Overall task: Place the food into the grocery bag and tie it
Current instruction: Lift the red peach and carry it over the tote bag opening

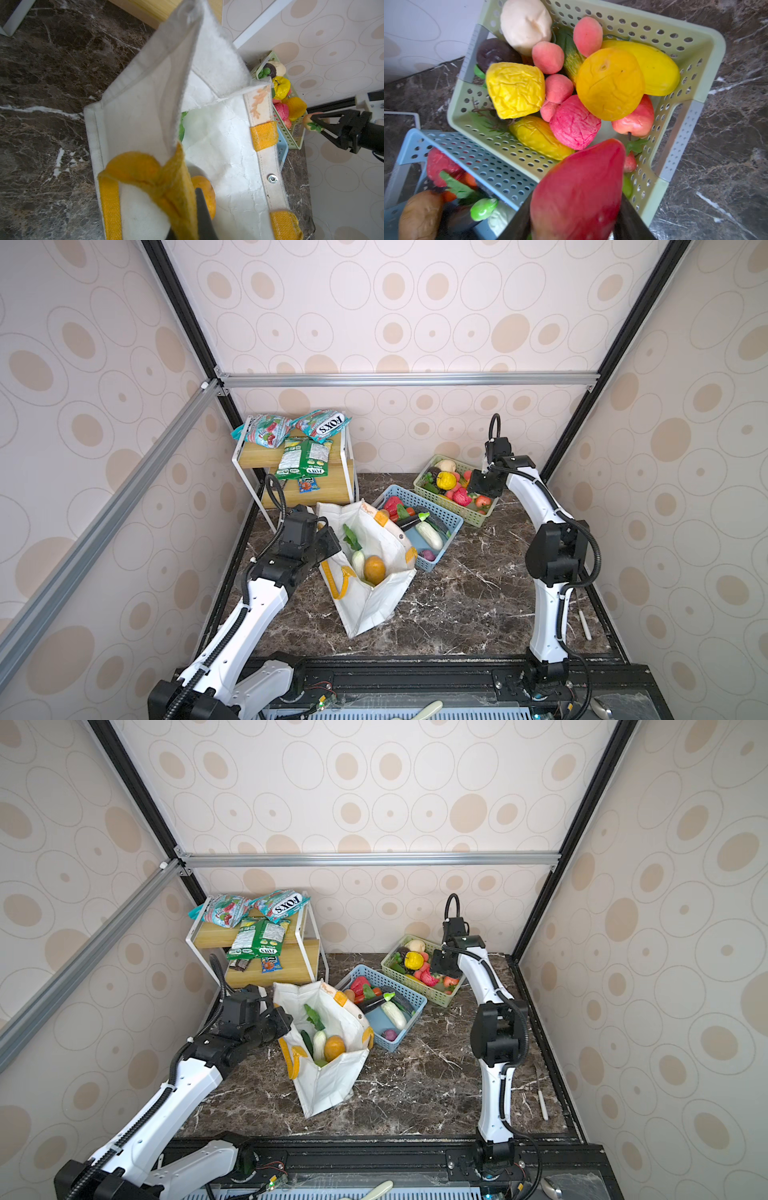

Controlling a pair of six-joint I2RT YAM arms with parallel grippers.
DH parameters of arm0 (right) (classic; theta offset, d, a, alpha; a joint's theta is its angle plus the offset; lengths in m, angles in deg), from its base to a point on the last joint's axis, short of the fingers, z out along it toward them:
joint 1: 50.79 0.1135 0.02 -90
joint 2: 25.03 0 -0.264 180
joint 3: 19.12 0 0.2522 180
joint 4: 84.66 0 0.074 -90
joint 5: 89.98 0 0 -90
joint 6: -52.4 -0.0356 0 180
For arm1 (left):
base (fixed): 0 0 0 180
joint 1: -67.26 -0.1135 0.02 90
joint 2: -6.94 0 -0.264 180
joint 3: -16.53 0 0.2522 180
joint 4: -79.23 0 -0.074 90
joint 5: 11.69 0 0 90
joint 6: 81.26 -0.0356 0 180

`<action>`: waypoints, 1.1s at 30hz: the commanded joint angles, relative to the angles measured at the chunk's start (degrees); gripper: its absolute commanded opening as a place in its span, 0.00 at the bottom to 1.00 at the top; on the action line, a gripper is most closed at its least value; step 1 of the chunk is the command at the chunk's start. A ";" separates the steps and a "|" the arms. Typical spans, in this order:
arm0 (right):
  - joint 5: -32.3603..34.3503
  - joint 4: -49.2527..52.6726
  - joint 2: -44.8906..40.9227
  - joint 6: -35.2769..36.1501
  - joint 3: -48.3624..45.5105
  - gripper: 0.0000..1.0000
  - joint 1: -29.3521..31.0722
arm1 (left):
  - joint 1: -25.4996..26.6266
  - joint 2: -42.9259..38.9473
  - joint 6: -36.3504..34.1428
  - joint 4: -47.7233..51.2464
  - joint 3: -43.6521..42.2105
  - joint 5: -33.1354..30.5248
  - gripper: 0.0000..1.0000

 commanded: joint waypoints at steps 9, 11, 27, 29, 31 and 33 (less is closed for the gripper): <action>-9.69 -0.46 -9.32 -1.09 -4.27 0.44 5.44 | 0.21 0.35 -1.53 -1.59 1.63 -0.35 0.00; -10.67 -1.65 -10.97 -1.63 -5.78 0.44 7.16 | 0.19 0.43 -1.41 -1.67 1.59 -0.35 0.00; -16.62 -2.50 -13.06 -3.53 -4.38 0.45 25.88 | 0.19 0.96 -2.01 -2.68 1.27 0.26 0.00; -17.78 -2.70 -12.79 -3.05 -3.79 0.45 27.50 | 0.25 1.18 -2.15 -2.88 1.47 0.28 0.00; -18.87 -2.84 -12.39 -2.48 -3.28 0.45 29.14 | 0.20 1.56 -2.28 -2.98 1.79 0.42 0.00; -19.63 -3.10 -11.96 -1.95 -3.08 0.45 30.45 | 0.14 1.82 -2.43 -3.06 1.97 0.50 0.00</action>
